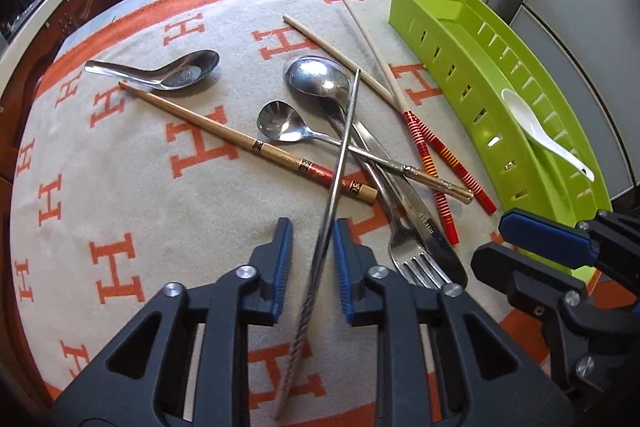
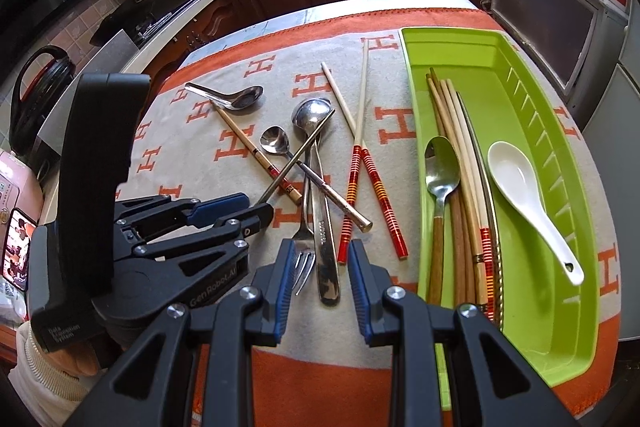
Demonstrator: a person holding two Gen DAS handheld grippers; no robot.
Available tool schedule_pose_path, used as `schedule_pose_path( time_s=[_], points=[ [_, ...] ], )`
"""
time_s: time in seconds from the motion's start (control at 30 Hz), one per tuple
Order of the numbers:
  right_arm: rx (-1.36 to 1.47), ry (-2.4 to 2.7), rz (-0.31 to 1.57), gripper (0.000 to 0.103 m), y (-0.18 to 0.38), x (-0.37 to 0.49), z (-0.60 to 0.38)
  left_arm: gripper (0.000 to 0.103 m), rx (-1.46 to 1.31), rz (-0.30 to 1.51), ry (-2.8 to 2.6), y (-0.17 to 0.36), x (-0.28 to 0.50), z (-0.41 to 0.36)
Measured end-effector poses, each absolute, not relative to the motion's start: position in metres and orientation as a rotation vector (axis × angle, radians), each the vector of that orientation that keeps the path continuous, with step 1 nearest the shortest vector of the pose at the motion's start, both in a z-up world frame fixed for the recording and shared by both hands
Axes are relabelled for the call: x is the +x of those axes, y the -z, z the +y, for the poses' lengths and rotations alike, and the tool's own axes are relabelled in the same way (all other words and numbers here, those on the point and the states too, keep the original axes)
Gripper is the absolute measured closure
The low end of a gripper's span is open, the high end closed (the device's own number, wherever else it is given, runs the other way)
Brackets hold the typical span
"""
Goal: Organize utensils
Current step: 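Move the left gripper to another twisted metal chopstick and close on it, then close the right gripper on a red-tipped chopstick while the left lifts the metal chopstick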
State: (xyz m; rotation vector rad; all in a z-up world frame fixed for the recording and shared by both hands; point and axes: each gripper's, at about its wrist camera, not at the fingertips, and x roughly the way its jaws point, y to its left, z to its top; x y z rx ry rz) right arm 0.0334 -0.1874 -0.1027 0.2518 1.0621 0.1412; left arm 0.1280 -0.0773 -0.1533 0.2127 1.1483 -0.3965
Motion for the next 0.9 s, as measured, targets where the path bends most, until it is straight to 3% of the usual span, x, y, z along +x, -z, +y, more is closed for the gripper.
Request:
schedule_pose_path(
  time_s=[0.27,0.9],
  points=[
    [0.234,-0.164,1.056,0.077,0.101,0.033,-0.182,0.099,0.173,1.137,0.38,0.15,0.118,-0.068],
    [0.076,-0.306,1.058,0.077,0.102,0.081,-0.127,0.099,-0.194,1.122,0.21,0.121,0.099,0.054]
  ],
)
